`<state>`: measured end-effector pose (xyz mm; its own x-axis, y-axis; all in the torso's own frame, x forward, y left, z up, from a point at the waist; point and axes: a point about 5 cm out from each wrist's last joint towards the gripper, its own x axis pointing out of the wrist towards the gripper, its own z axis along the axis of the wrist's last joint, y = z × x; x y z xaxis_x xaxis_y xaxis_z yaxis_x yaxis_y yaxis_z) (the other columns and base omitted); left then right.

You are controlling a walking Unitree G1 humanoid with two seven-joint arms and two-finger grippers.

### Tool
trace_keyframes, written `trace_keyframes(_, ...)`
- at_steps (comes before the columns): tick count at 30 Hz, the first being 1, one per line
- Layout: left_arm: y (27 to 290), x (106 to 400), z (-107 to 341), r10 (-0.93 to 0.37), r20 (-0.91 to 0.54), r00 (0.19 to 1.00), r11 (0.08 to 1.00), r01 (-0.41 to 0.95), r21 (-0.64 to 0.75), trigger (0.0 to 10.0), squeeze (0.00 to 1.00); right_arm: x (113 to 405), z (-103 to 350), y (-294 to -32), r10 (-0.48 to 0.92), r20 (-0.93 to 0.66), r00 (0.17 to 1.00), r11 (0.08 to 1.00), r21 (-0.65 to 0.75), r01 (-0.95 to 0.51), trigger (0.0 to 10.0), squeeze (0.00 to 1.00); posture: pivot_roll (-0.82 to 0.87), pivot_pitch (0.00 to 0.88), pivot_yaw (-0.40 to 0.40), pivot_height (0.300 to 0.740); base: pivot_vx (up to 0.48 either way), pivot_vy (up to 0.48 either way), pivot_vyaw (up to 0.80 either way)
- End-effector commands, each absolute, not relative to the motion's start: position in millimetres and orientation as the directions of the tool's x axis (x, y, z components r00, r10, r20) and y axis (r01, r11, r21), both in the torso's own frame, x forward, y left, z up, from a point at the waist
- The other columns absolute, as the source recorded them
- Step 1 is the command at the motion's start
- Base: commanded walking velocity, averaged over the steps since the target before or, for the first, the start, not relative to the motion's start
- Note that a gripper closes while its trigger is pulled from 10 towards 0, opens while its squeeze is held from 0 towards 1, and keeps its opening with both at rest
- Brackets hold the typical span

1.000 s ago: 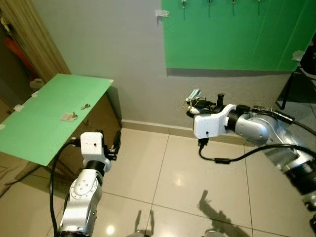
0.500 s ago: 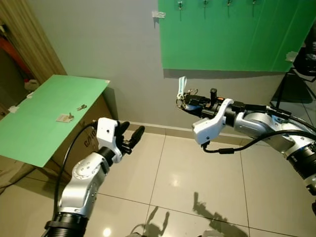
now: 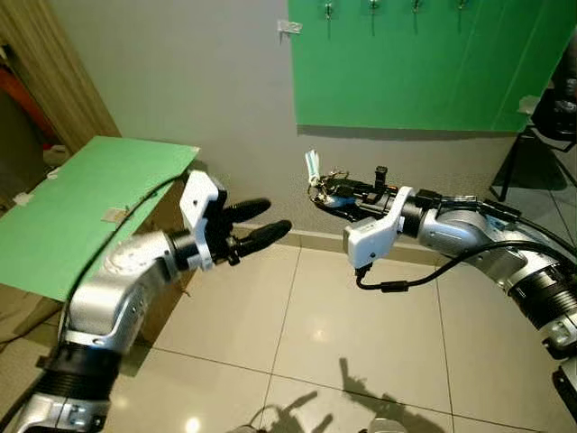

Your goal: Hang keys on a hook

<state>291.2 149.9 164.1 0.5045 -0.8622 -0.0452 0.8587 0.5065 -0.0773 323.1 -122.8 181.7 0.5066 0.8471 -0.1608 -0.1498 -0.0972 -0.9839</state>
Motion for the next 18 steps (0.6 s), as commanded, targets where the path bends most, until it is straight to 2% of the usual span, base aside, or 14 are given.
trace_keyframes(1, 156.2, 296.1, 174.2, -0.886, -0.048, 0.46, 0.463, 0.881, -0.095, 10.0, 0.0, 322.9, 185.4, -122.3, 0.855, -0.138, 0.501, -0.06, -0.984, -0.169, 0.0, 0.0, -0.24, 0.0, 0.121, 0.74, 0.0, 0.0, 0.0)
trace_keyframes(11, 162.2, 301.7, 196.3, -0.927, 0.006, 0.375, 0.37, 0.917, -0.149, 10.0, 0.0, 320.2, 185.1, -121.6, 0.868, -0.124, 0.481, -0.028, -0.979, -0.202, 0.0, 0.0, -0.25, 0.0, 0.125, 0.74, 0.0, 0.0, 0.0)
trace_keyframes(13, 163.8, 303.9, 200.9, -0.927, 0.033, 0.373, 0.363, 0.916, -0.172, 10.0, 0.0, 319.6, 185.3, -121.9, 0.87, -0.12, 0.478, -0.019, -0.978, -0.21, 0.0, 0.0, -0.25, 0.0, 0.124, 0.74, 0.0, 0.0, 0.0)
trace_keyframes(16, 170.6, 316.1, 201.2, -0.904, 0.067, 0.423, 0.398, 0.888, -0.231, 10.0, 0.0, 317.8, 186.2, -121.3, 0.876, -0.107, 0.471, 0.003, -0.974, -0.228, 0.0, 0.0, -0.25, 0.0, 0.123, 0.74, 0.0, 0.0, 0.0)
trace_keyframes(18, 171.3, 317.8, 200.7, -0.901, 0.074, 0.428, 0.399, 0.884, -0.244, 10.0, 0.0, 317.5, 186.5, -120.9, 0.877, -0.104, 0.47, 0.007, -0.973, -0.23, 0.0, 0.0, -0.25, 0.0, 0.123, 0.74, 0.0, 0.0, 0.0)
